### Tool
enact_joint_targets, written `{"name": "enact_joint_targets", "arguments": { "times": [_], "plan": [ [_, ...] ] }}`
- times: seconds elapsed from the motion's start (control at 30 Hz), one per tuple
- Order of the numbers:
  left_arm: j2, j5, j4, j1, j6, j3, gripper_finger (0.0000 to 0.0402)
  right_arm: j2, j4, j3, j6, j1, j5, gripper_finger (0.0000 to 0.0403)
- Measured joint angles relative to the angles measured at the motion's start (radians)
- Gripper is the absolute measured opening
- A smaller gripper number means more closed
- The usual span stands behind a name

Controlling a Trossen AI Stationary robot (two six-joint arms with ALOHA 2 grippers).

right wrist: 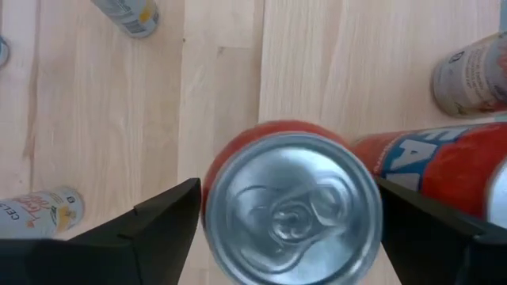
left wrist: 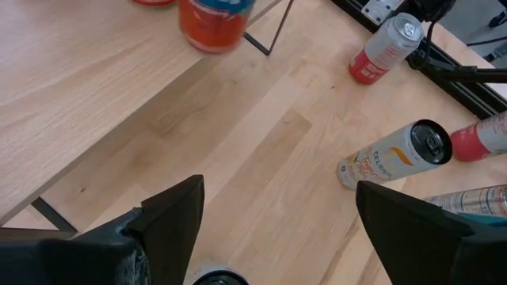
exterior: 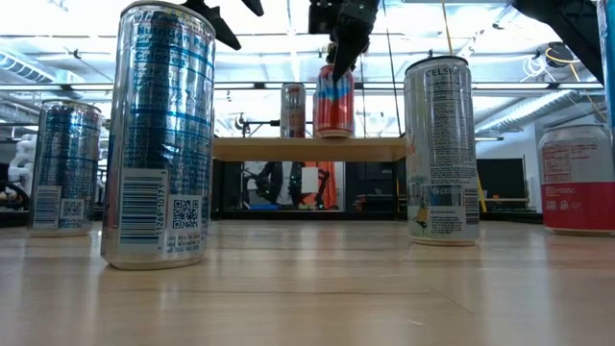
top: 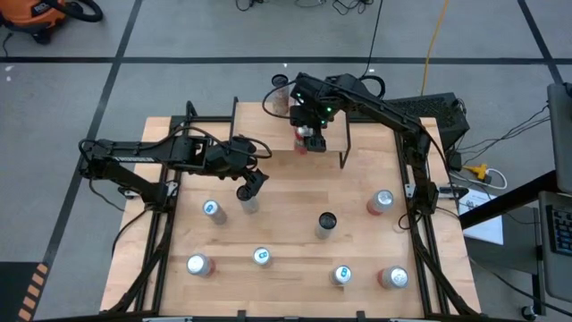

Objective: Place canned beverage on shelf
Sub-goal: Put the orange soda can aligned with the other orange soda cans on the shelf

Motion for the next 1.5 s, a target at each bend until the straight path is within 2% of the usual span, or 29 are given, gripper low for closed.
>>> {"name": "enact_joint_targets", "arguments": {
  "times": [0.5, 1.13, 1.37, 1.5],
  "plan": [
    [0.0, 0.0, 0.0, 0.0, 0.007, 0.0, 0.0331, 0.0, 0.021, 0.0, -0.056, 0.005, 0.076, 0.0339],
    [0.0, 0.0, 0.0, 0.0, 0.026, 0.0, 0.0331, -0.006, 0.077, 0.0, -0.078, 0.022, 0.078, 0.0338],
    [0.0, 0.002, 0.0, 0.0, 0.026, 0.0, 0.0331, -0.057, 0.11, 0.001, -0.012, 0.053, 0.087, 0.0338],
    [0.0, 0.003, 0.0, 0.0, 0.026, 0.0, 0.0331, -0.106, 0.09, 0.001, 0.052, 0.081, 0.151, 0.0338]
  ]
}}
